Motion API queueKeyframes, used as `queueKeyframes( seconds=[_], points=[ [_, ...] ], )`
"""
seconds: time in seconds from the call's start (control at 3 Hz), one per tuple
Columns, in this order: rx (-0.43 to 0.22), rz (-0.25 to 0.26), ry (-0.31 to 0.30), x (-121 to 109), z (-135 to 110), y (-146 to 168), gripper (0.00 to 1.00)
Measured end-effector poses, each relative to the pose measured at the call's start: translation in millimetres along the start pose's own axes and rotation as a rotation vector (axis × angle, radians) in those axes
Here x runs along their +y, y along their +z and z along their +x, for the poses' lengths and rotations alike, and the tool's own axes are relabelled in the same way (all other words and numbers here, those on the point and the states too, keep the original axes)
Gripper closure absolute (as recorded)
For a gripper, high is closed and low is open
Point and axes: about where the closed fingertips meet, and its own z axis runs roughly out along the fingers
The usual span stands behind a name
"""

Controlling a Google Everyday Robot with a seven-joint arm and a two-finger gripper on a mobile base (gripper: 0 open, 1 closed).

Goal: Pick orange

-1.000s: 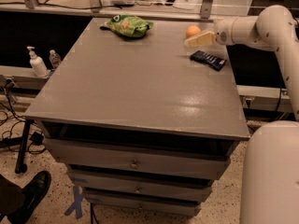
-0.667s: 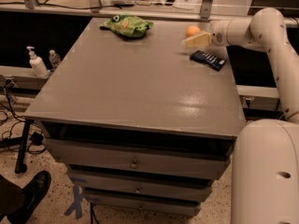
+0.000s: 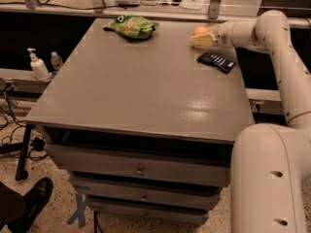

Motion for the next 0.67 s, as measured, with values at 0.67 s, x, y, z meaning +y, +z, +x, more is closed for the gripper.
queueKeyframes(
  seconds=[0.67],
  points=[
    [-0.018,-0.007,0.011,-0.6,-5.4,6.3,0.88]
  ],
)
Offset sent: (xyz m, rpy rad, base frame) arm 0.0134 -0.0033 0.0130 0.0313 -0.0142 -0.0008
